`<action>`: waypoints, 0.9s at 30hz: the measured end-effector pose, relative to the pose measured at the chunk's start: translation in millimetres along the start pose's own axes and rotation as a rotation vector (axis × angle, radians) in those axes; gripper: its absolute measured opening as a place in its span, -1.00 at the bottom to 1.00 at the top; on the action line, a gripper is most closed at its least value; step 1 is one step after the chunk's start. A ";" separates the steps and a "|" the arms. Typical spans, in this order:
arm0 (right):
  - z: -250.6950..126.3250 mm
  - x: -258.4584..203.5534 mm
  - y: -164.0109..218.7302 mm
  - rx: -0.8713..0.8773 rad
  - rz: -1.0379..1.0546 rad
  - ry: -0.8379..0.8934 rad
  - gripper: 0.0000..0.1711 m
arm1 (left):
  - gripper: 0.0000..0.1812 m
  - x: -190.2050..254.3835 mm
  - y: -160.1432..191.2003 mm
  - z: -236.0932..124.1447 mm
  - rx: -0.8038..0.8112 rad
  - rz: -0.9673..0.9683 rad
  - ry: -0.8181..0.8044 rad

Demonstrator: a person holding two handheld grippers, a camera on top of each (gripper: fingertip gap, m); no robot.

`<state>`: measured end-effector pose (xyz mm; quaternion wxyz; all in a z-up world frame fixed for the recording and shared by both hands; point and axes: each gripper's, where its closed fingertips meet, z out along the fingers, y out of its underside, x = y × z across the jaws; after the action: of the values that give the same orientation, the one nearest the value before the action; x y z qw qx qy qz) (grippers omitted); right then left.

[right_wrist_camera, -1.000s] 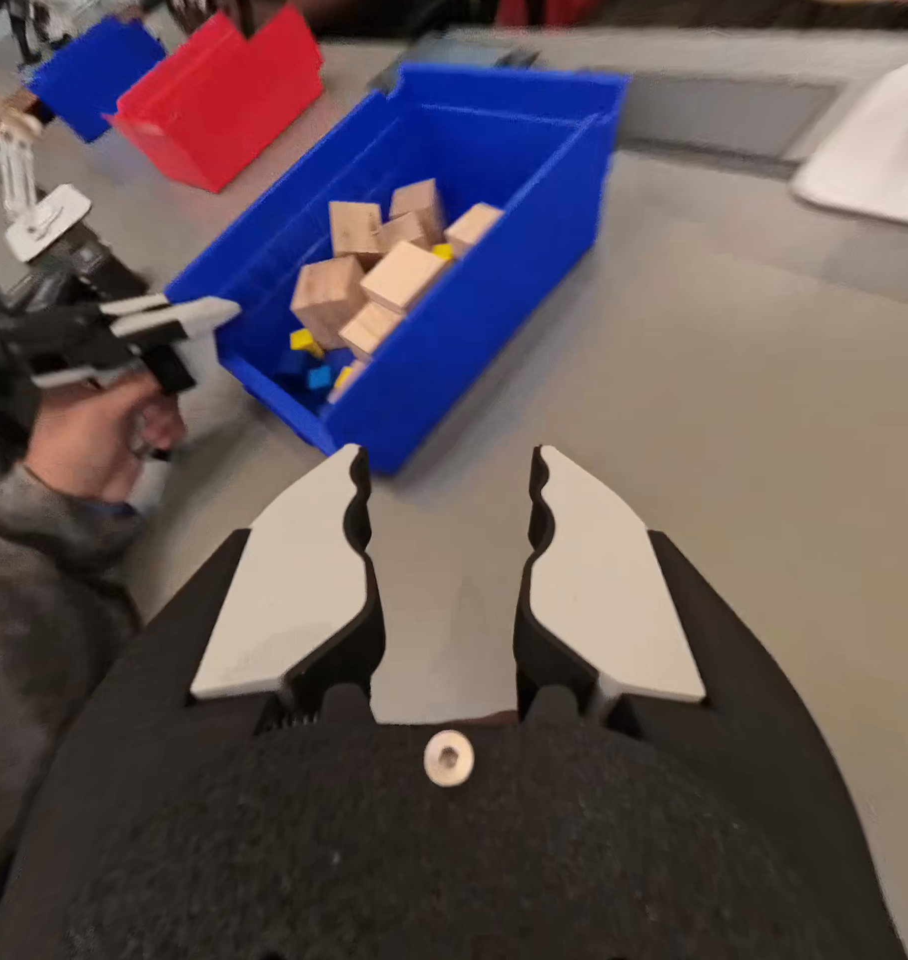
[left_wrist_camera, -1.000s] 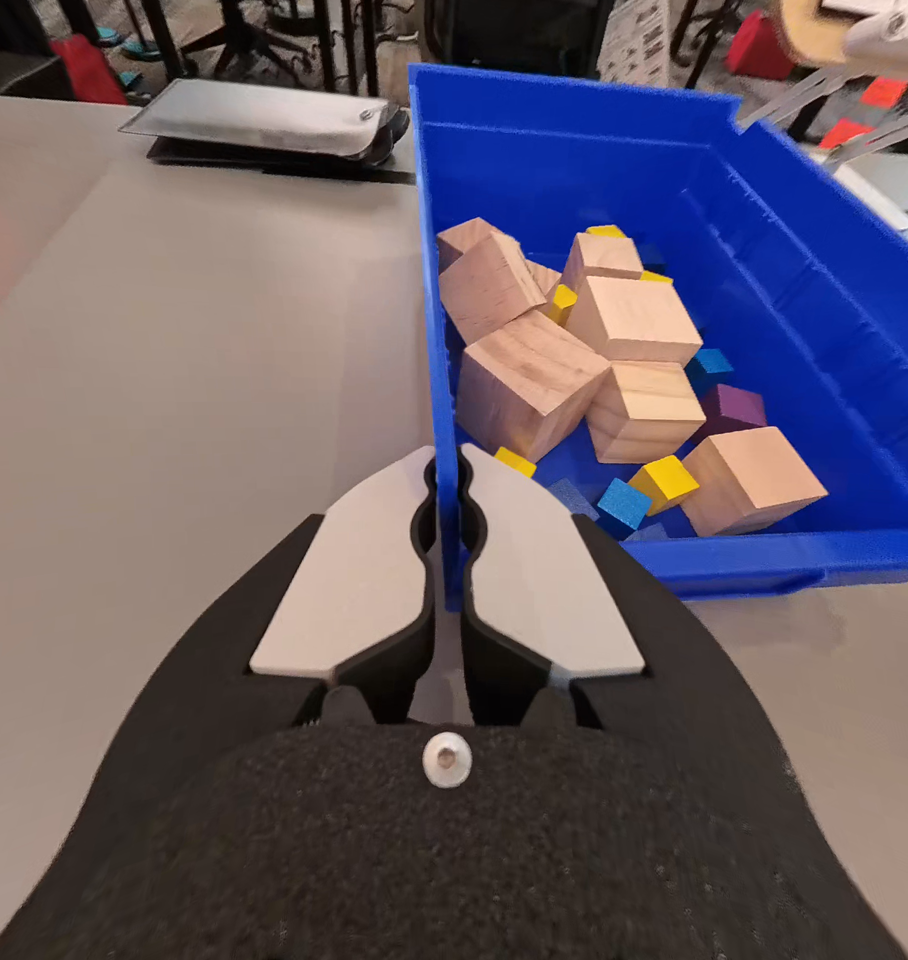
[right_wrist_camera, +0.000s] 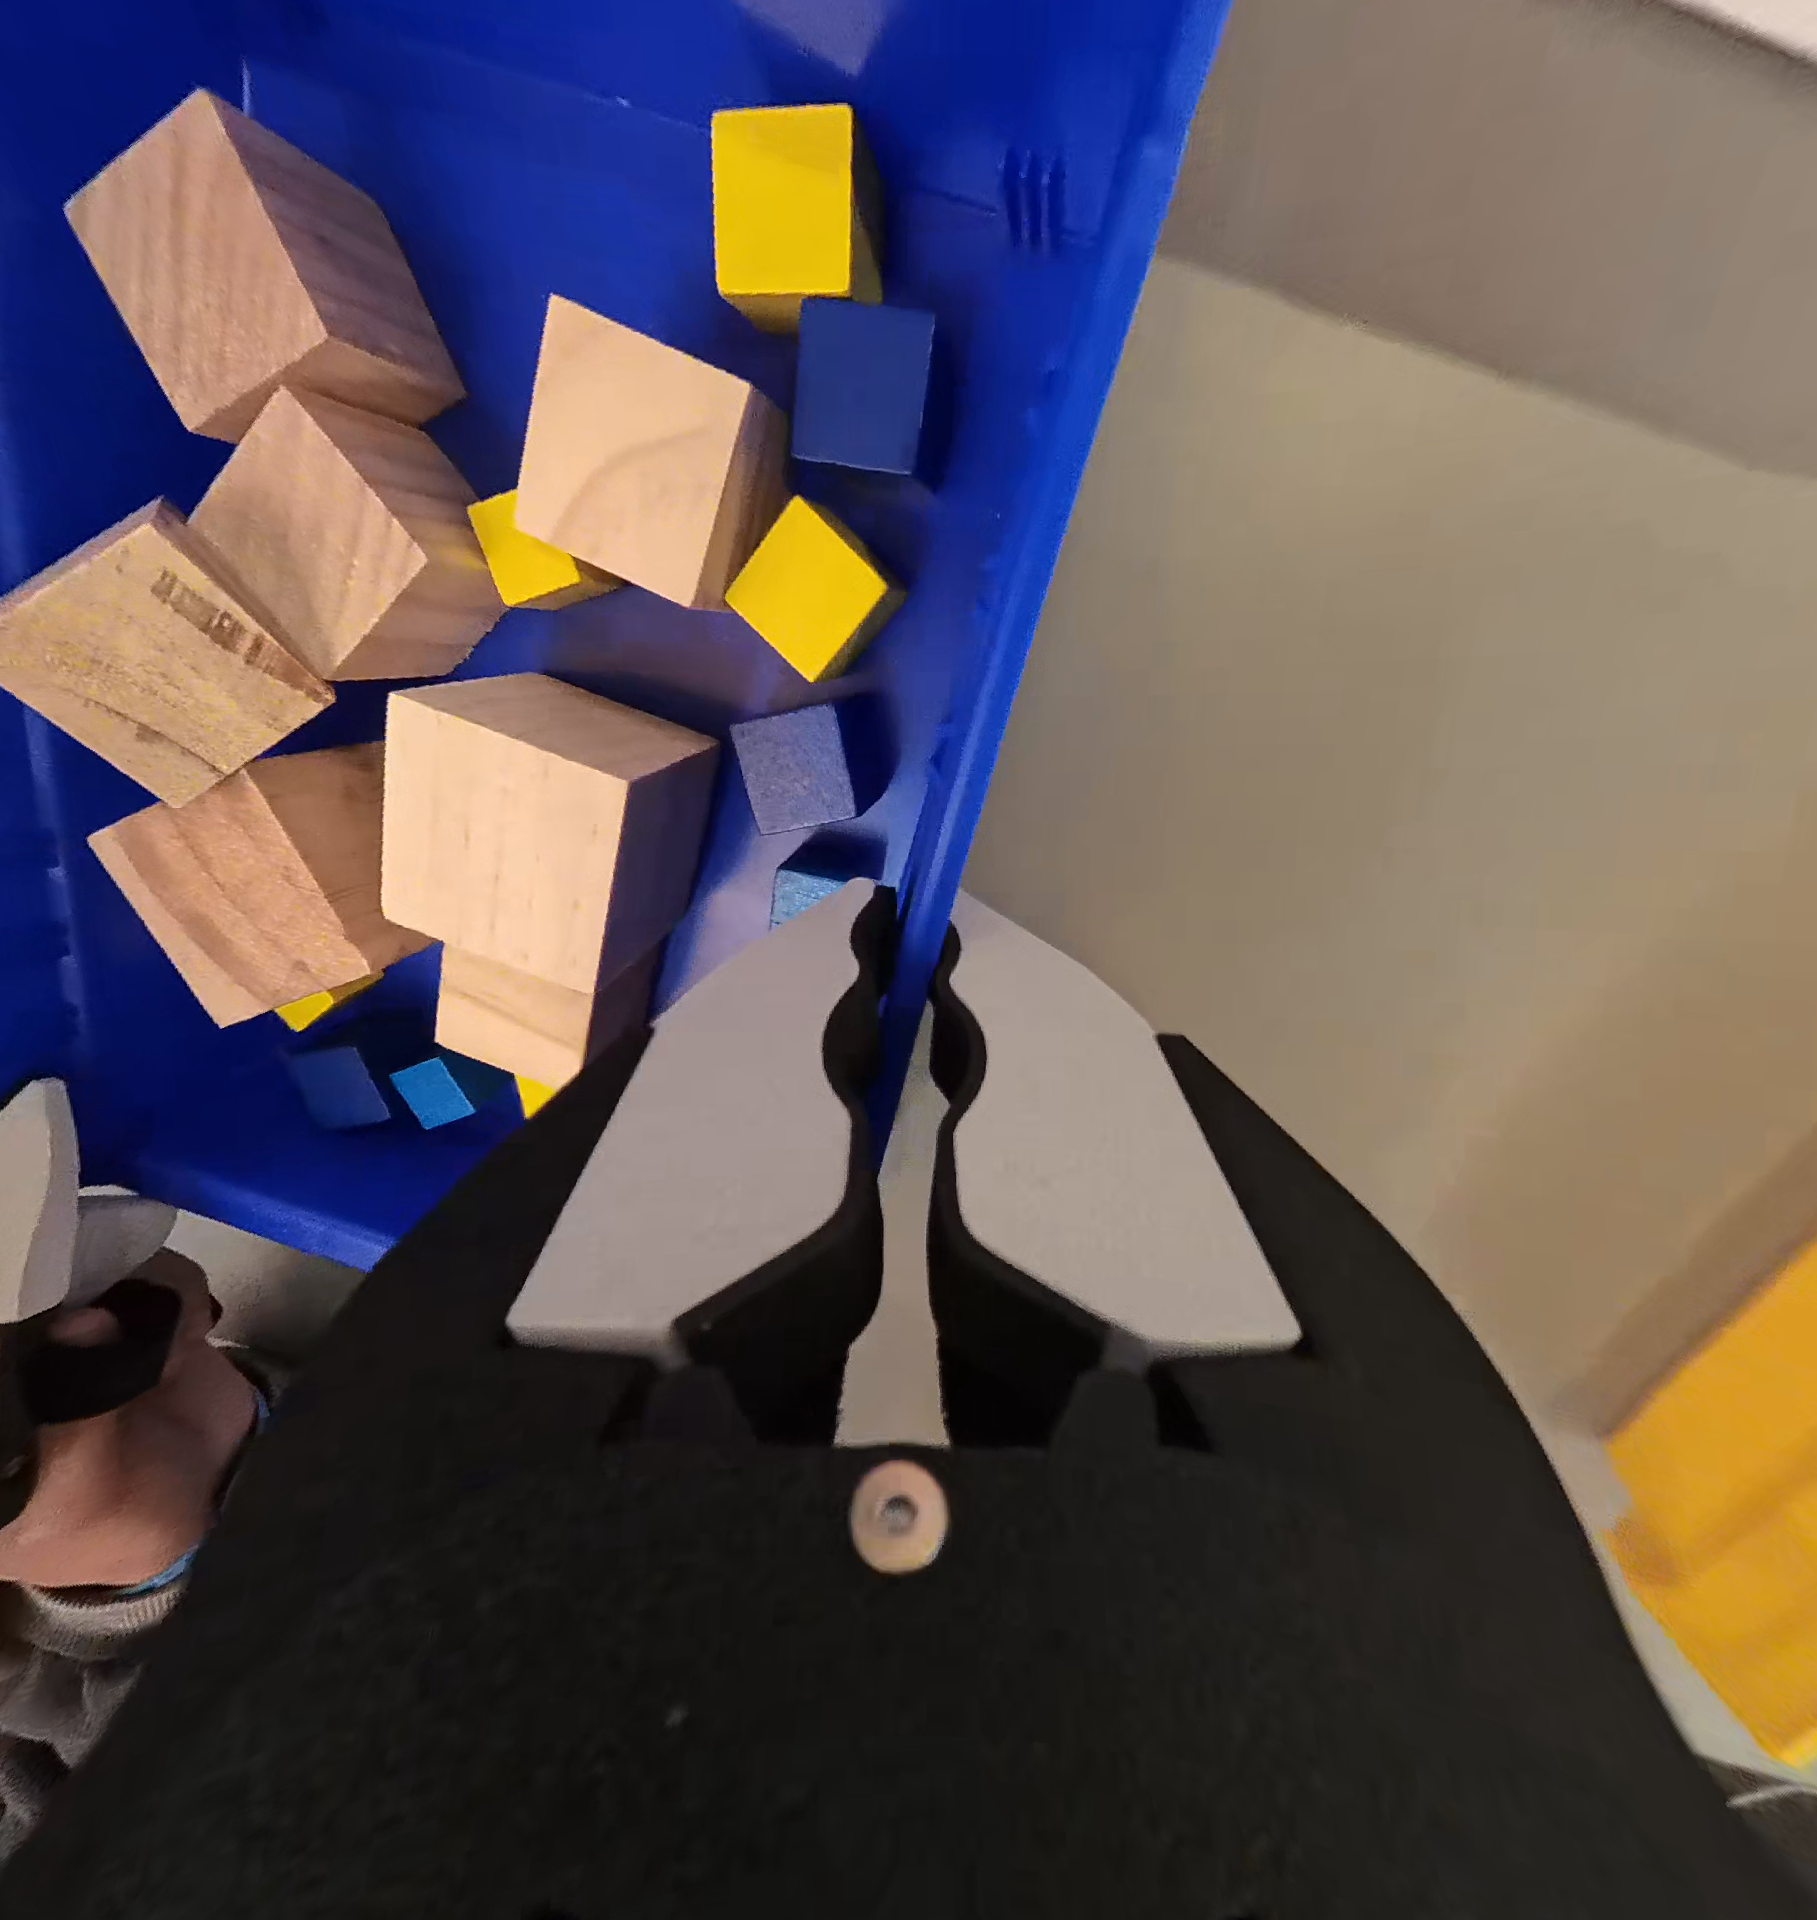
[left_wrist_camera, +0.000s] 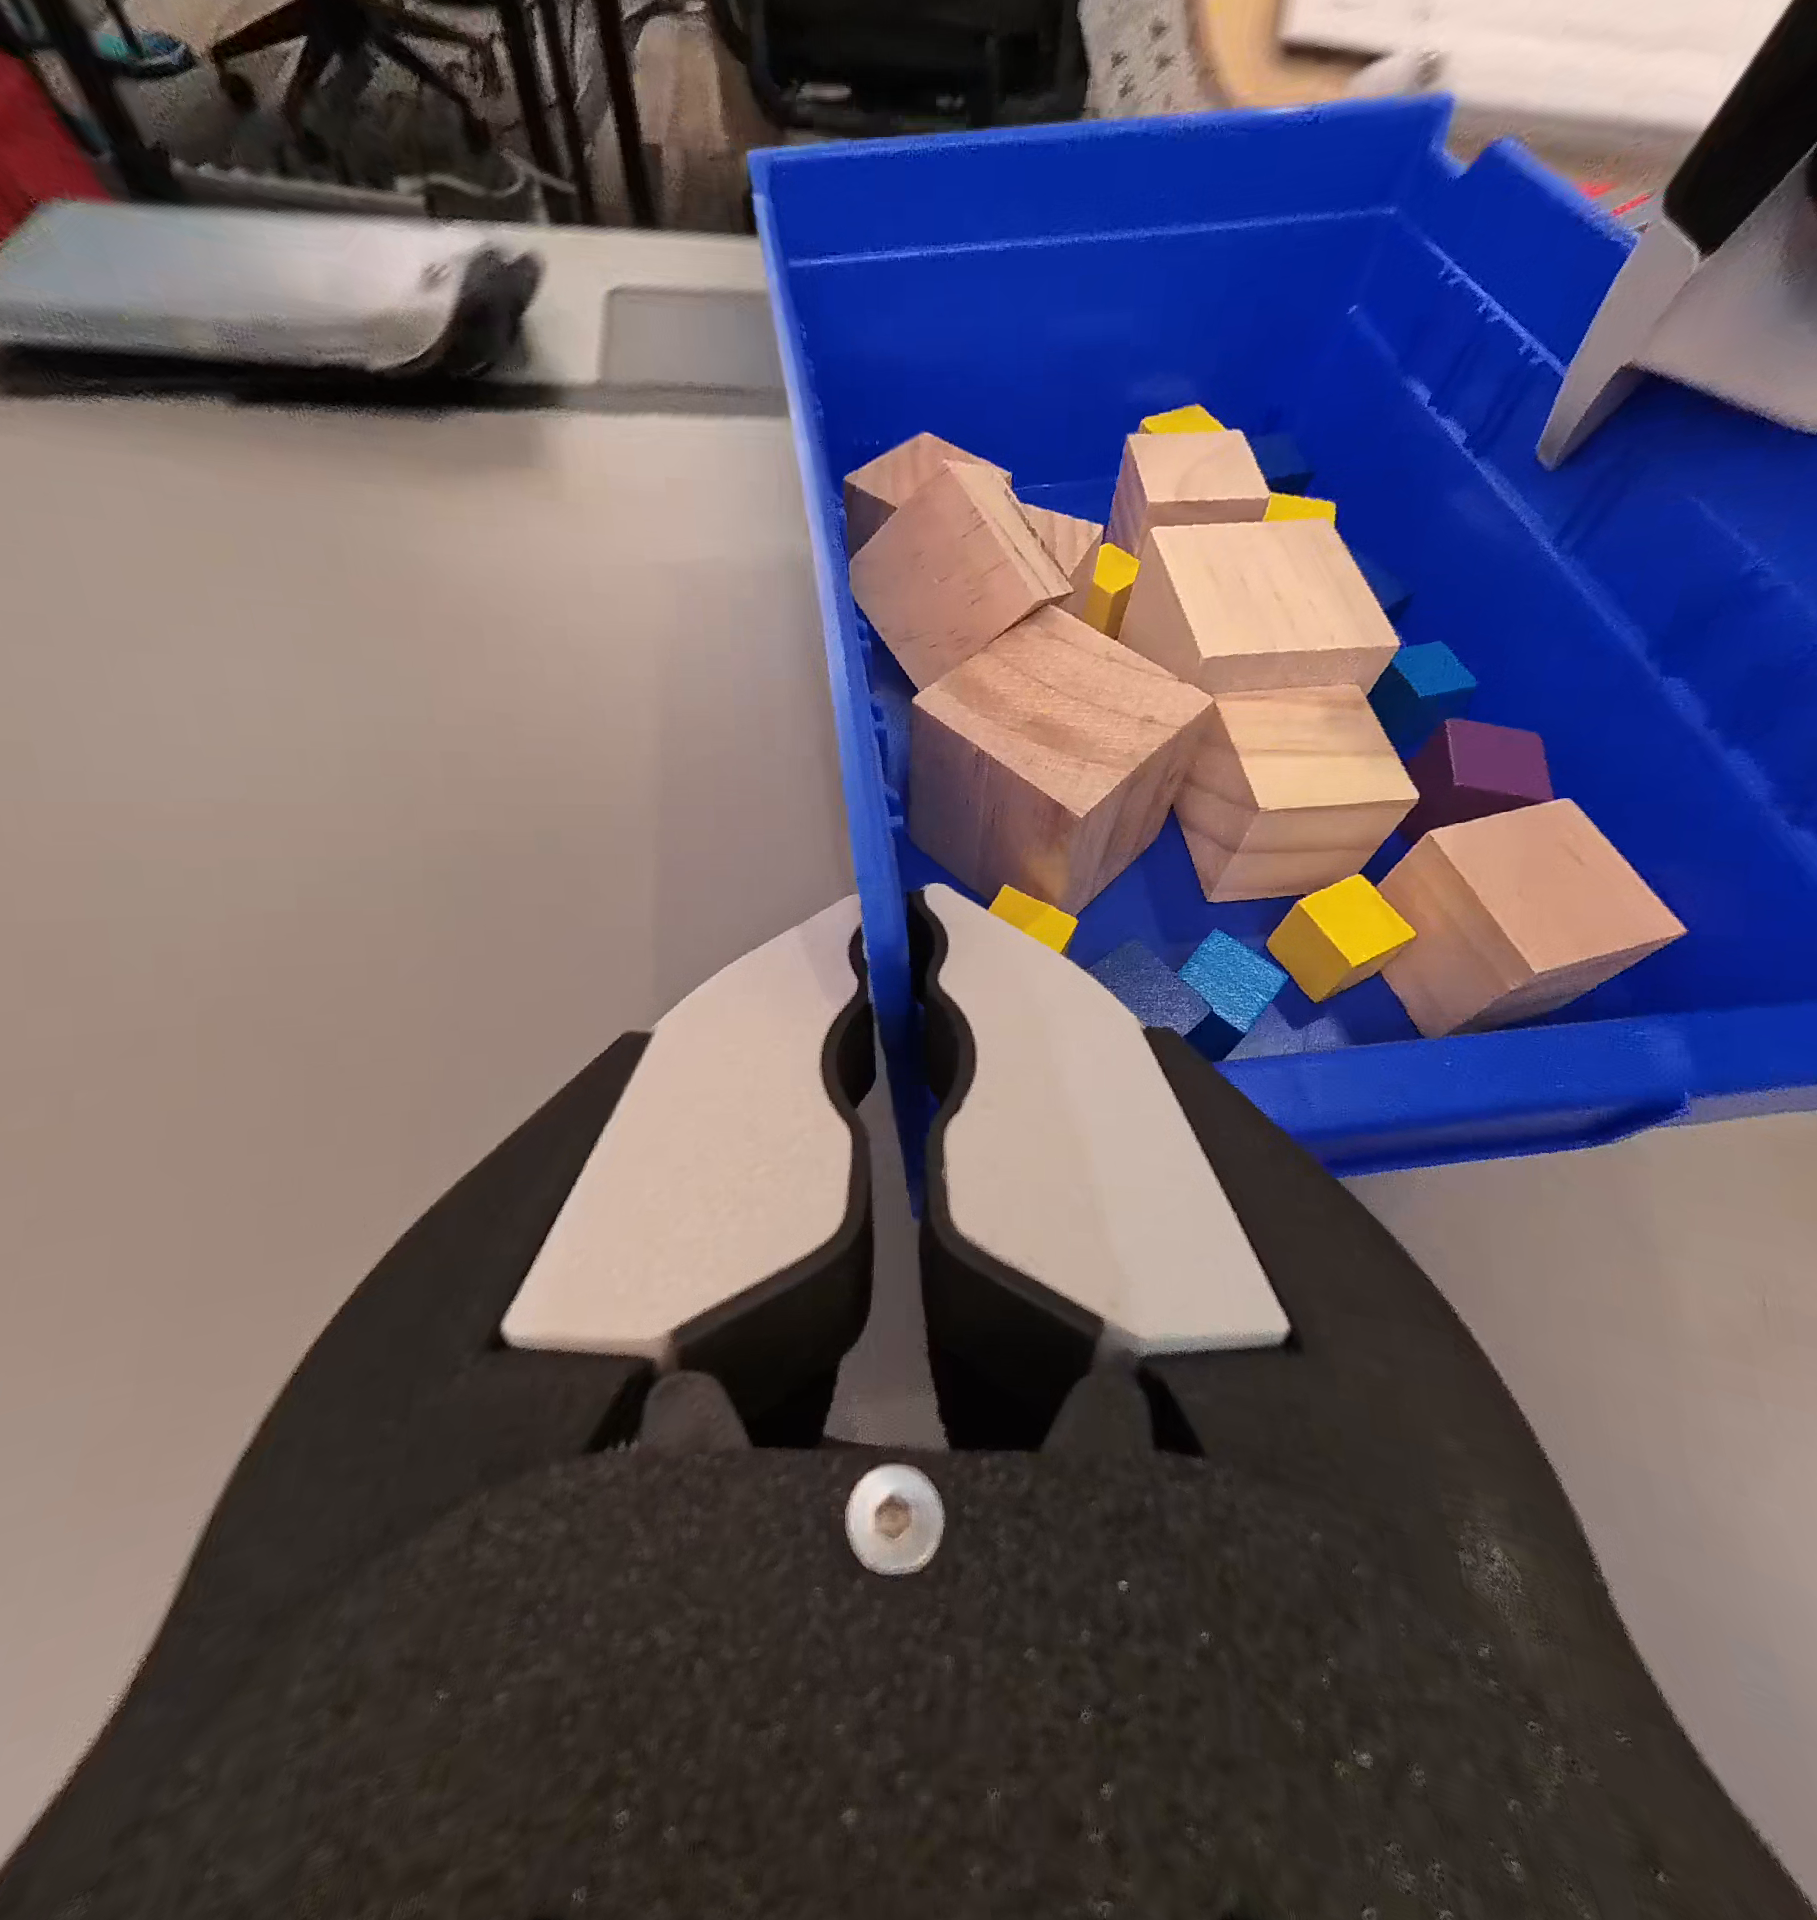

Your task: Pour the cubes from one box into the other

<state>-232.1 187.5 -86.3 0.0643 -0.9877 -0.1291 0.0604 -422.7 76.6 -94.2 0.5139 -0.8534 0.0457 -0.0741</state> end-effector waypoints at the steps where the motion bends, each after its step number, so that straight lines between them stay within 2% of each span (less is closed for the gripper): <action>1: -14.2 19.6 2.6 0.021 0.012 0.008 -0.96 | -0.97 20.0 -8.9 2.4 0.017 0.012 0.010; 9: -139.1 228.7 59.0 0.189 0.212 0.090 -0.96 | -0.96 233.9 -91.2 23.8 0.108 0.104 0.202; 15: -196.9 367.4 102.8 0.354 0.360 0.073 -0.96 | -0.97 374.6 -143.8 46.2 0.178 0.216 0.285; 20: -199.6 445.8 107.1 0.567 0.382 0.025 -0.96 | -0.97 446.1 -165.8 78.3 0.268 0.367 0.284; 24: -175.5 484.8 95.4 0.717 0.434 -0.052 -0.96 | -0.97 472.6 -173.3 111.5 0.348 0.447 0.244; 27: -166.0 503.3 81.1 0.831 0.434 -0.049 -0.96 | -0.97 481.8 -175.7 135.1 0.414 0.496 0.223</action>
<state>293.4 223.6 13.9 0.4373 -0.8807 0.1139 0.1421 75.5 202.1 37.1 0.6705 -0.6804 0.2919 -0.0474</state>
